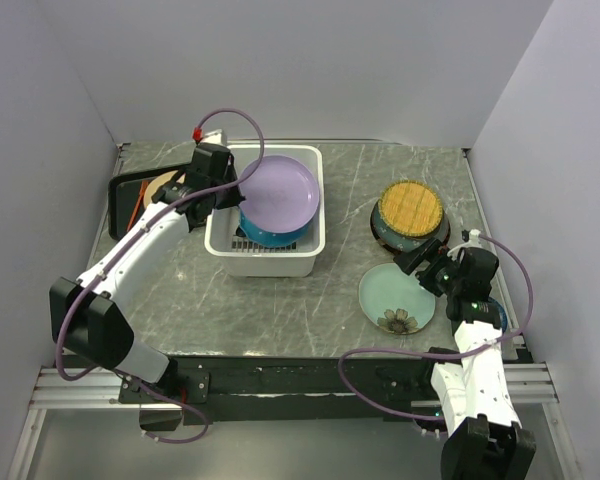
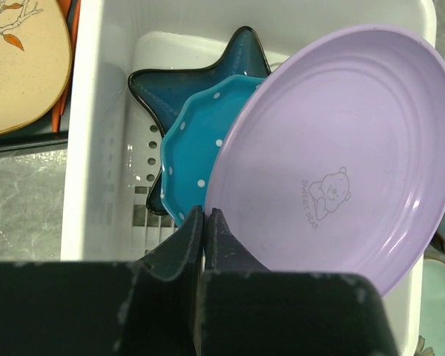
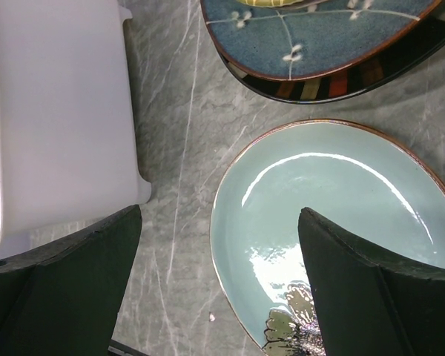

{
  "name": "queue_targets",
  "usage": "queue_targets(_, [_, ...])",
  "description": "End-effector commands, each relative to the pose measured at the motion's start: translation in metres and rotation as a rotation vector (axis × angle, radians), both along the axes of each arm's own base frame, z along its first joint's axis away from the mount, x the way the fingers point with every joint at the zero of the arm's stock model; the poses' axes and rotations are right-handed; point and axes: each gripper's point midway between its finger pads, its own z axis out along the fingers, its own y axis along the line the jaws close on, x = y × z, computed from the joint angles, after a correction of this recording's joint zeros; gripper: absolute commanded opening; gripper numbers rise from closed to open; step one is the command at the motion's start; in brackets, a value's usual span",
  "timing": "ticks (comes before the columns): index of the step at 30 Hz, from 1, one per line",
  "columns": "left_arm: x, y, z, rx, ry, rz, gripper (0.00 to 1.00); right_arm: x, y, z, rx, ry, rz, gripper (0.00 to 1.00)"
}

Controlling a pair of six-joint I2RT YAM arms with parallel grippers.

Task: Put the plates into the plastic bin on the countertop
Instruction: Place the plate in the plastic bin.

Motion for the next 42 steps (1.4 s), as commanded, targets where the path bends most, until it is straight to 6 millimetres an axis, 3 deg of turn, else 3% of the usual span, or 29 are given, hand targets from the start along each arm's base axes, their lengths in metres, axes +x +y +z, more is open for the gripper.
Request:
queue_targets(1, [0.010, 0.002, 0.010, -0.020, -0.047, 0.031, 0.01, 0.007, -0.001, 0.008, 0.000, -0.043, 0.005, 0.93])
queue_targets(15, [0.019, -0.003, -0.037, 0.030, 0.054, 0.013, 0.01, 0.007, -0.001, 0.008, 0.000, -0.042, 0.007, 0.93])
queue_targets(30, [0.021, -0.001, -0.071, 0.056, 0.123, 0.018, 0.01, 0.007, 0.000, 0.003, 0.002, -0.035, 0.008, 0.93])
queue_targets(42, [0.021, 0.005, -0.083, 0.066, 0.154, 0.024, 0.14, 0.006, 0.000, 0.000, 0.004, -0.031, 0.008, 0.93])
